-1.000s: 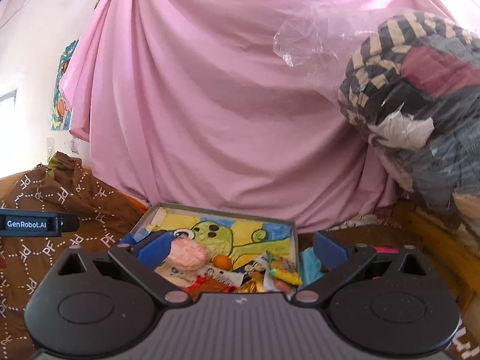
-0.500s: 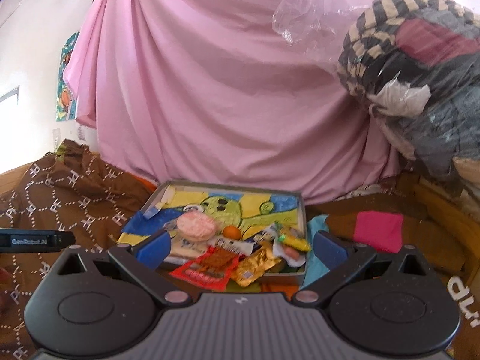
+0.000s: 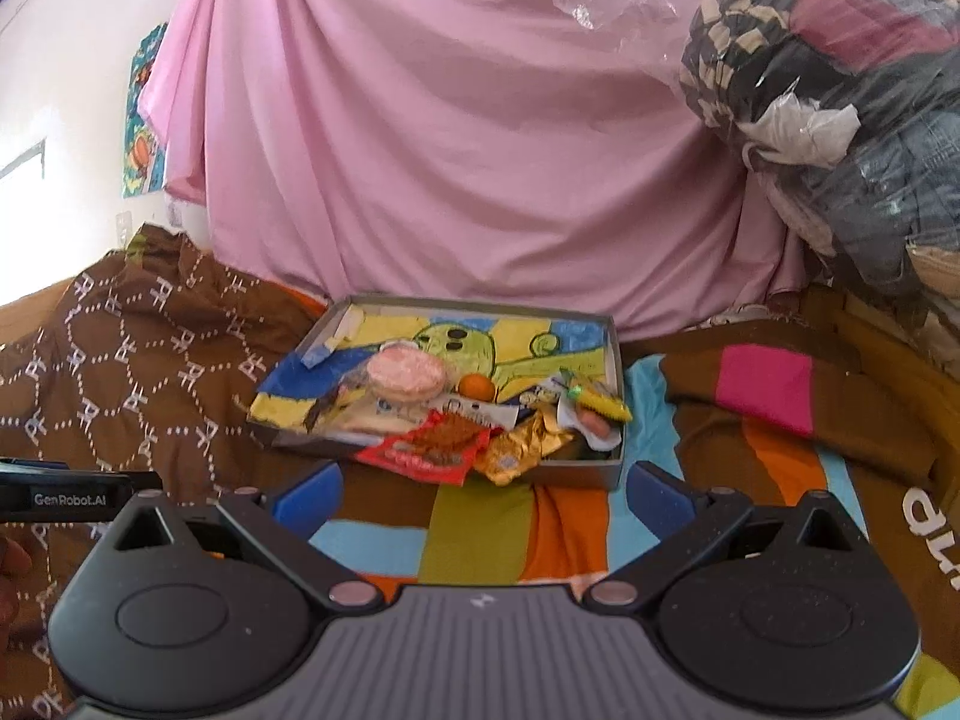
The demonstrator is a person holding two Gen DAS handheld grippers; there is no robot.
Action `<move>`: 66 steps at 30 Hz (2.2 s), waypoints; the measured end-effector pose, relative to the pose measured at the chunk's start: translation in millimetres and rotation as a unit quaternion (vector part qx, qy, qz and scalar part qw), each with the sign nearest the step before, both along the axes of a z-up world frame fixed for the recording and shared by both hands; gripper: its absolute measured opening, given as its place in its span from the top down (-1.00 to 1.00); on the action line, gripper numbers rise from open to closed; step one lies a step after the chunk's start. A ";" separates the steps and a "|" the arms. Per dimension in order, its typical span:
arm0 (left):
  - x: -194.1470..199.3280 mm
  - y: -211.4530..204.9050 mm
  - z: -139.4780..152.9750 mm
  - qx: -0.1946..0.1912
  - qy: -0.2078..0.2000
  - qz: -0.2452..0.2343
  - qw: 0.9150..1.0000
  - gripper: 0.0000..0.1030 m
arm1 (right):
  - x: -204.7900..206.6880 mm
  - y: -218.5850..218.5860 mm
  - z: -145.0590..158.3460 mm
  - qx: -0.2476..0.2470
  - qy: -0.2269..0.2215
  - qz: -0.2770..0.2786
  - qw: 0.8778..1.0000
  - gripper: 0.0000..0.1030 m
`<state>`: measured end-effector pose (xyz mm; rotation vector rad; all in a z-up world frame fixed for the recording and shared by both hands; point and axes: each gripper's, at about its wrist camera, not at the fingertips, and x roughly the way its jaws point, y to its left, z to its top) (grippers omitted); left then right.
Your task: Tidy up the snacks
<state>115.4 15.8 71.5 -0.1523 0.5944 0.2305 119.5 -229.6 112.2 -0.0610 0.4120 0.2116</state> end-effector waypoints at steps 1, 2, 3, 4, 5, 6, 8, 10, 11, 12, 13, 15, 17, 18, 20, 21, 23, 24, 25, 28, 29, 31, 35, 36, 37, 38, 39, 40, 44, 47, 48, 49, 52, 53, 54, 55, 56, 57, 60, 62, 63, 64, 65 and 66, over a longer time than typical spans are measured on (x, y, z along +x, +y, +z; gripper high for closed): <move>-1.5 -1.2 -2.9 0.001 0.005 -0.002 1.000 -0.76 | -1.5 -0.8 -3.5 -0.002 0.005 0.003 1.000 -1.00; -3.0 -2.1 -5.8 0.002 0.009 -0.004 1.000 -0.76 | -3.7 -1.3 -7.6 -0.006 0.012 0.005 1.000 -1.00; -4.2 -3.4 -8.5 0.002 0.015 -0.007 1.000 -0.76 | -5.9 -1.6 -10.9 -0.009 0.018 0.006 1.000 -1.00; -5.5 -4.5 -10.9 0.003 0.020 -0.009 1.000 -0.76 | -8.2 -2.2 -14.2 -0.011 0.024 0.007 1.000 -1.00; -6.8 -4.9 -12.4 0.003 0.022 -0.009 1.000 -0.76 | -10.7 -3.2 -17.1 -0.012 0.029 0.009 0.999 -1.00; -8.3 -5.5 -14.3 0.004 0.024 -0.010 1.000 -0.76 | -12.9 -3.9 -19.7 -0.015 0.033 0.011 0.999 -1.00; -10.3 -6.1 -17.9 0.005 0.028 -0.010 1.000 -0.76 | -16.8 -4.3 -23.9 -0.022 0.037 0.014 0.999 -1.00; -11.1 -6.4 -20.1 0.007 0.031 -0.006 0.999 -0.76 | -18.6 -5.6 -27.8 -0.025 0.042 0.012 0.999 -1.00; -11.8 -6.2 -21.2 0.007 0.032 -0.004 0.999 -0.76 | -18.8 -6.6 -29.4 -0.024 0.049 0.009 0.998 -1.00; -12.7 -6.0 -22.4 0.008 0.033 -0.003 0.999 -0.76 | -18.2 -7.9 -31.0 -0.020 0.055 0.006 0.998 -1.00; -13.1 -5.9 -22.9 0.009 0.034 -0.002 0.999 -0.76 | -17.9 -9.0 -32.7 -0.017 0.061 0.003 0.998 -1.00; -14.6 -5.6 -24.6 0.012 0.034 0.001 0.999 -0.76 | -18.6 -10.1 -35.8 -0.015 0.067 -0.001 0.998 -1.00; -15.7 -6.1 -26.2 0.016 0.034 0.000 0.999 -0.76 | -19.3 -11.4 -38.7 -0.014 0.070 -0.002 0.997 -1.00; -16.4 -6.7 -27.1 0.019 0.034 -0.001 0.999 -0.76 | -19.8 -11.9 -39.9 -0.013 0.071 -0.003 0.997 -1.00; -17.4 -8.6 -28.7 0.026 0.031 -0.004 0.999 -0.76 | -20.2 -12.3 -41.6 -0.011 0.072 -0.005 0.997 -1.00; -17.7 -9.5 -29.2 0.029 0.030 -0.006 0.999 -0.76 | -20.5 -12.8 -42.7 -0.009 0.074 -0.006 0.997 -1.00; -18.4 -11.5 -30.6 0.033 0.028 -0.011 0.999 -0.76 | -20.5 -13.1 -44.9 -0.007 0.077 -0.007 0.997 -1.00; -18.8 -12.3 -31.0 0.034 0.028 -0.013 0.999 -0.76 | -20.3 -12.9 -46.0 -0.006 0.079 -0.008 0.997 -1.00; -19.2 -13.5 -32.0 0.035 0.027 -0.016 0.999 -0.76 | -19.9 -12.6 -47.4 -0.007 0.082 -0.008 0.997 -1.00; -20.5 -17.1 -35.3 0.038 0.027 -0.023 0.999 -0.76 | -19.5 -11.8 -52.0 -0.010 0.089 -0.005 0.996 -1.00; -21.1 -17.4 -36.6 0.039 0.027 -0.025 0.999 -0.76 | -19.4 -11.6 -53.7 -0.011 0.091 -0.004 0.996 -1.00; -22.6 -18.3 -39.4 0.041 0.027 -0.030 0.998 -0.76 | -17.9 -10.8 -56.2 -0.013 0.096 -0.003 0.995 -1.00; -24.0 -18.9 -43.9 0.045 0.032 -0.031 0.998 -0.76 | -16.5 -10.5 -58.9 -0.010 0.101 -0.005 0.995 -1.00; -24.3 -18.0 -44.5 0.043 0.032 -0.030 0.998 -0.76 | -16.5 -10.3 -59.5 -0.011 0.101 -0.005 0.995 -1.00; -24.9 -17.3 -45.1 0.040 0.032 -0.028 0.998 -0.76 | -16.6 -9.9 -60.1 -0.010 0.102 -0.006 0.995 -1.00; -25.0 -16.7 -45.5 0.038 0.032 -0.027 0.998 -0.76 | -16.6 -9.8 -60.8 -0.010 0.103 -0.006 0.995 -1.00; -25.1 -16.4 -46.0 0.037 0.032 -0.027 0.998 -0.76 | -16.7 -9.6 -61.7 -0.009 0.105 -0.005 0.994 -1.00; -25.6 -16.3 -46.6 0.037 0.032 -0.027 0.998 -0.76 | -16.6 -9.3 -62.3 -0.009 0.106 -0.005 0.994 -1.00; -28.5 -18.5 -47.5 0.040 0.025 -0.032 0.998 -0.76 | -16.6 -8.7 -64.2 -0.006 0.110 -0.004 0.994 -1.00; -30.5 -21.0 -47.8 0.044 0.017 -0.039 0.998 -0.76 | -16.3 -7.7 -65.9 -0.009 0.113 0.000 0.994 -1.00; -31.1 -21.7 -47.7 0.044 0.014 -0.041 0.998 -0.76 | -16.6 -7.5 -66.7 -0.009 0.115 0.002 0.993 -1.00; -31.8 -22.5 -47.6 0.044 0.011 -0.043 0.998 -0.76 | -17.1 -7.0 -67.6 -0.009 0.117 0.004 0.993 -1.00; -32.9 -24.6 -48.0 0.044 0.007 -0.048 0.998 -0.76 | -19.0 -5.5 -69.1 -0.010 0.120 0.008 0.993 -1.00; -33.0 -24.8 -48.5 0.044 0.008 -0.049 0.998 -0.76 | -19.2 -5.4 -69.3 -0.010 0.120 0.008 0.993 -1.00; -33.1 -25.2 -49.1 0.045 0.008 -0.050 0.998 -0.76 | -19.4 -5.2 -69.2 -0.009 0.120 0.008 0.993 -1.00; -33.3 -25.6 -49.7 0.045 0.009 -0.050 0.998 -0.76 | -19.3 -5.6 -69.1 -0.009 0.120 0.006 0.993 -1.00; -33.6 -25.2 -50.2 0.045 0.009 -0.051 0.998 -0.76 | -19.2 -5.9 -69.1 -0.008 0.119 0.005 0.993 -1.00; -34.2 -25.3 -50.9 0.045 0.010 -0.052 0.998 -0.76 | -19.2 -6.3 -69.3 -0.007 0.120 0.003 0.993 -1.00; -36.2 -25.1 -52.7 0.046 0.012 -0.054 0.997 -0.76 | -19.5 -7.2 -70.4 -0.004 0.124 0.001 0.992 -1.00; -38.6 -25.0 -53.6 0.047 0.012 -0.054 0.997 -0.76 | -21.0 -7.0 -71.8 -0.003 0.128 0.001 0.992 -1.00; -39.8 -24.9 -53.9 0.048 0.013 -0.055 0.997 -0.76 | -21.8 -6.3 -72.4 -0.004 0.130 0.002 0.992 -1.00; -41.2 -25.1 -54.3 0.049 0.012 -0.056 0.997 -0.76 | -22.9 -5.7 -73.0 -0.004 0.132 0.003 0.991 -1.00; -42.5 -25.0 -54.5 0.050 0.012 -0.056 0.997 -0.76 | -24.2 -5.3 -73.6 -0.004 0.134 0.004 0.991 -1.00; -44.1 -24.9 -54.6 0.051 0.011 -0.057 0.997 -0.76 | -25.4 -5.0 -73.8 -0.003 0.135 0.005 0.991 -1.00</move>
